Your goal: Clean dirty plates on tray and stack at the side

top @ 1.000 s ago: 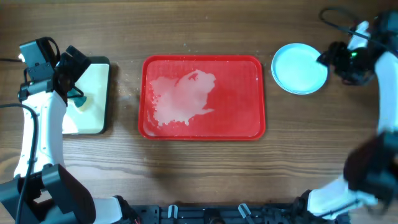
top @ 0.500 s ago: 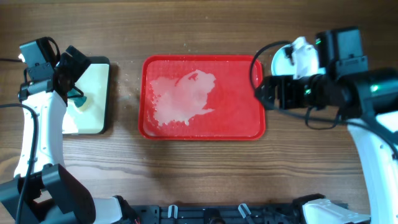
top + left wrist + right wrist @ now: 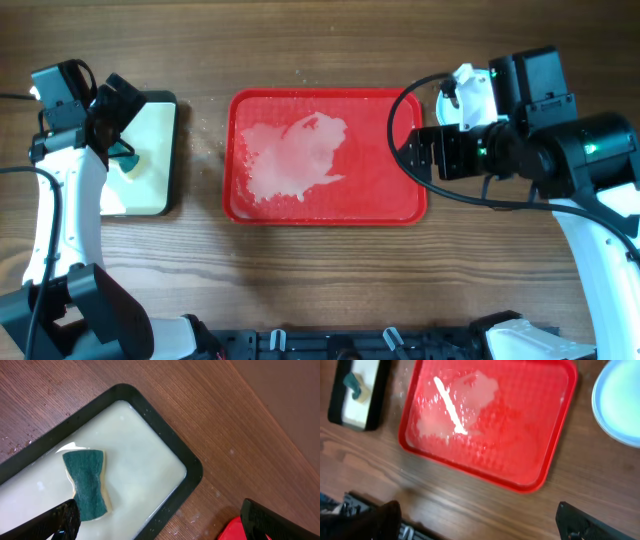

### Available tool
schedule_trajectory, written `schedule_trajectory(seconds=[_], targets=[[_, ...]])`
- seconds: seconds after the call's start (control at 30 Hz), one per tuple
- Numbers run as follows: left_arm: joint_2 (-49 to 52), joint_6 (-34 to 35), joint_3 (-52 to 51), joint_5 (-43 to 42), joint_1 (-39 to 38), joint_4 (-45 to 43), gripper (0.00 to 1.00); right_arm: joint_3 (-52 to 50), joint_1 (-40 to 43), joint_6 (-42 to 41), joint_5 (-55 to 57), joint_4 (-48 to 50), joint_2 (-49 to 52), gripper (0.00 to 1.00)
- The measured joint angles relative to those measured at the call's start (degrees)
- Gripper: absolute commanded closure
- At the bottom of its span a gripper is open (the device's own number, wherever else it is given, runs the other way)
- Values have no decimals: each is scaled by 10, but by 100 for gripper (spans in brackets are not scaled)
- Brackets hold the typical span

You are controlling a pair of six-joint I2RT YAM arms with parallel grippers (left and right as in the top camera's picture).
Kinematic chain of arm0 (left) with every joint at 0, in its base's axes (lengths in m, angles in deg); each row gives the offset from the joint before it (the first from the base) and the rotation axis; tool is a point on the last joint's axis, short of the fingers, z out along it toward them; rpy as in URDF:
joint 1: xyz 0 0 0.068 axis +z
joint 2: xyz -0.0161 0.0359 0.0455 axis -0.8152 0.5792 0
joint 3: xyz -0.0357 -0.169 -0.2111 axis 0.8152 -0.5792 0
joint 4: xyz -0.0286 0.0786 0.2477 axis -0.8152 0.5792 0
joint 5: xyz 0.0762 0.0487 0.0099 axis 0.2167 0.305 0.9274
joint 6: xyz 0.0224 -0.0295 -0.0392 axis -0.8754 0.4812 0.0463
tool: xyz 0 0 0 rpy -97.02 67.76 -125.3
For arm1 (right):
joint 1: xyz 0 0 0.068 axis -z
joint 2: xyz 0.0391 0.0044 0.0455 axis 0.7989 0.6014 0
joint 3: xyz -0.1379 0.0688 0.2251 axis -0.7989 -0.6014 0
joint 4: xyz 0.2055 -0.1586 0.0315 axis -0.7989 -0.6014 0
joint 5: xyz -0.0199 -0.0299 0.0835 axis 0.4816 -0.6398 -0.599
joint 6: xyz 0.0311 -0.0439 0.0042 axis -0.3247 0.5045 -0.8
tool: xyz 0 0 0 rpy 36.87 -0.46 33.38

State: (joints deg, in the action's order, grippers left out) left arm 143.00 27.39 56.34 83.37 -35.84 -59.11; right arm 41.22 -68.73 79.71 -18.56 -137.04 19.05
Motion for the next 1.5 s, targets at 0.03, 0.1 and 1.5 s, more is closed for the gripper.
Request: schedule_trajectory(seconds=[0.03,0.1,1.5], targets=[[0,0,0,0,0,0,0,0,0,2,0,10,1,0],[0,0,0,0,0,0,0,0,0,14,0,27,2,0],[0,0,0,-4,0,0,0,-927,156,146,11,796,-764,0]])
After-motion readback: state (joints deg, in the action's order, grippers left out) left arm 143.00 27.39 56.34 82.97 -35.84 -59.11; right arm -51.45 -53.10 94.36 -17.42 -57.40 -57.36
